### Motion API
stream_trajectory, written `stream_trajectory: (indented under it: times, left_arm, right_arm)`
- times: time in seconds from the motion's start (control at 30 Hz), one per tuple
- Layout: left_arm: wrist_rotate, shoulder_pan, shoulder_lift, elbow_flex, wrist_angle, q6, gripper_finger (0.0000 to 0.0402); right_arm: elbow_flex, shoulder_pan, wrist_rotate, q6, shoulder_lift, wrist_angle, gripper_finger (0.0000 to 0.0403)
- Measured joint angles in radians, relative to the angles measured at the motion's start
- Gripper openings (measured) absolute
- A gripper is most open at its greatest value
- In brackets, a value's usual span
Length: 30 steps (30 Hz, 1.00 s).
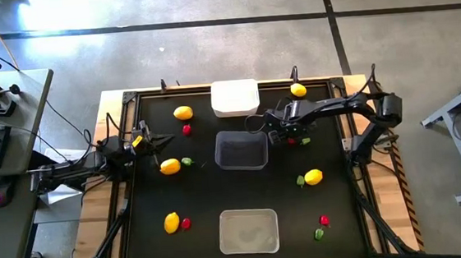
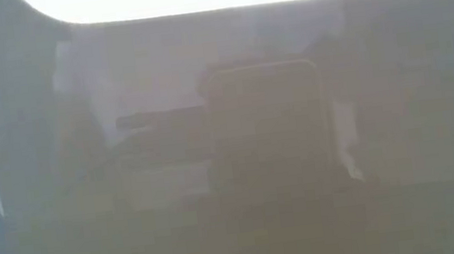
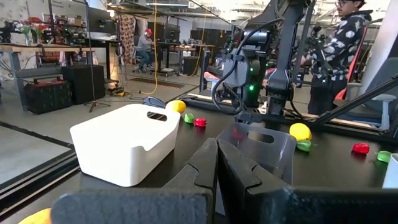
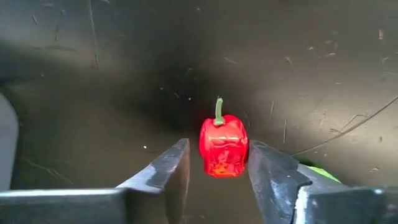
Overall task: Sort produce into baskets
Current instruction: Put the red chili pepper into the white bin
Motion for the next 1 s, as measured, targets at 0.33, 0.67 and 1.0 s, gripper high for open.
stream_trajectory:
  times: [0.33,0.67,1.0]
  left_arm:
    - [0.000,0.000,0.000,0.000,0.000,0.000,0.0000]
    - [0.000,0.000,0.000,0.000,0.000,0.000,0.0000]
    - [0.000,0.000,0.000,0.000,0.000,0.000,0.0000]
  right_arm:
    - [0.000,0.003,-0.003,-0.068,0.000,0.004,0.0084]
    - [0.142,-0.009,-0.001,-0.203,0.000,-0.078,0.0048]
    - [0.479,-0.056,0.156,-0.453,0.004,-0.004,0.0048]
